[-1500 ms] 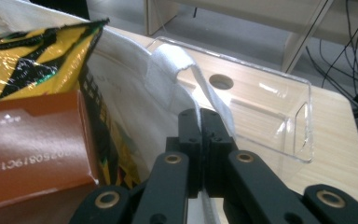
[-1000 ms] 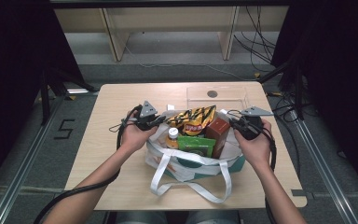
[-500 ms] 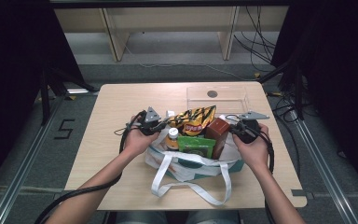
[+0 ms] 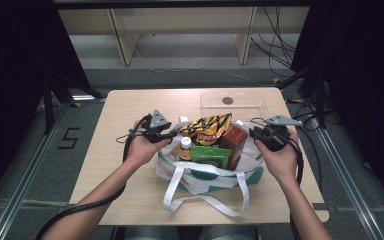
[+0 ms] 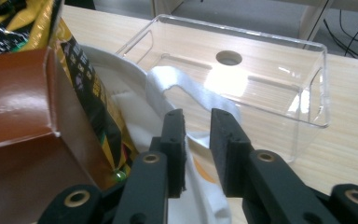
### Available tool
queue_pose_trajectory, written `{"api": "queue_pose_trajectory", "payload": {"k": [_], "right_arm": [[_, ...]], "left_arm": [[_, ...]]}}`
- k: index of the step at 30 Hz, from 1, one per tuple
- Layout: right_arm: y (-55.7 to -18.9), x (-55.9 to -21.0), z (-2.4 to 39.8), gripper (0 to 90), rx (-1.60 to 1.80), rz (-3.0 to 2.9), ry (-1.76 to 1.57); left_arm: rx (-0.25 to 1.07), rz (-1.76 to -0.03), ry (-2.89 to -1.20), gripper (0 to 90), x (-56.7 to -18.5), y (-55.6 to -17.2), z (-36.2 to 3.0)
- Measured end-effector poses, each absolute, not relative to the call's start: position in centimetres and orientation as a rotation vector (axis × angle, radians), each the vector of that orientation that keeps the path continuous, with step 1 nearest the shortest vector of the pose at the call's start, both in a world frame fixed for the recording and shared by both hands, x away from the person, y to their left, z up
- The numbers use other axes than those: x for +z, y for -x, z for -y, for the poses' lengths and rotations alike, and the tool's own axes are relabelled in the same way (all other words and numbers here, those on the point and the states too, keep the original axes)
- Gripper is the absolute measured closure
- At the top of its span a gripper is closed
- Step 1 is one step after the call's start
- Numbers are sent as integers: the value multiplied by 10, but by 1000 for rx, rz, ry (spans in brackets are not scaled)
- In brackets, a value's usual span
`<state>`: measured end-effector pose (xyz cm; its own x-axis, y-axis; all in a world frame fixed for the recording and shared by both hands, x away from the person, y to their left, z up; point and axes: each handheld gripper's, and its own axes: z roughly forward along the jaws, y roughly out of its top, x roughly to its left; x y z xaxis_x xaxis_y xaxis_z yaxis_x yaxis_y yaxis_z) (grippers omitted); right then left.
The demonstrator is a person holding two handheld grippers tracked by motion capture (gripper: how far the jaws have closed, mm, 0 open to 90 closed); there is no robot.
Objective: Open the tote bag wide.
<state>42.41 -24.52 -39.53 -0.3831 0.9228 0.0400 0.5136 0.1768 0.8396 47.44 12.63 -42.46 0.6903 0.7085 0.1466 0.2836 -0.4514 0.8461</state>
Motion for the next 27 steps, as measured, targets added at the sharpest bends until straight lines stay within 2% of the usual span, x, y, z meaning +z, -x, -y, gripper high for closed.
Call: {"api": "queue_pose_trajectory", "payload": {"k": [5, 10, 19, 21, 24, 27], "right_arm": [[-419, -392, 252, 712, 1087, -1974, -1355], [-419, -400, 261, 673, 1086, -2009, -1340], [-415, -397, 261, 643, 1109, -2050, -1308], [-416, -401, 260, 671, 1080, -2061, -1325], [-416, -410, 257, 792, 1053, -2118, -1323], [-416, -416, 257, 865, 1034, -2129, -1321]], "left_arm": [[604, -752, -2035, 530, -412, -465, -141], [533, -781, -2054, 531, -419, -460, -154], [455, -768, -2090, 663, -430, -457, -154], [462, -768, -2099, 717, -433, -457, -153], [484, -764, -2113, 821, -436, -456, -151], [500, -777, -2125, 857, -439, -455, -150]]}}
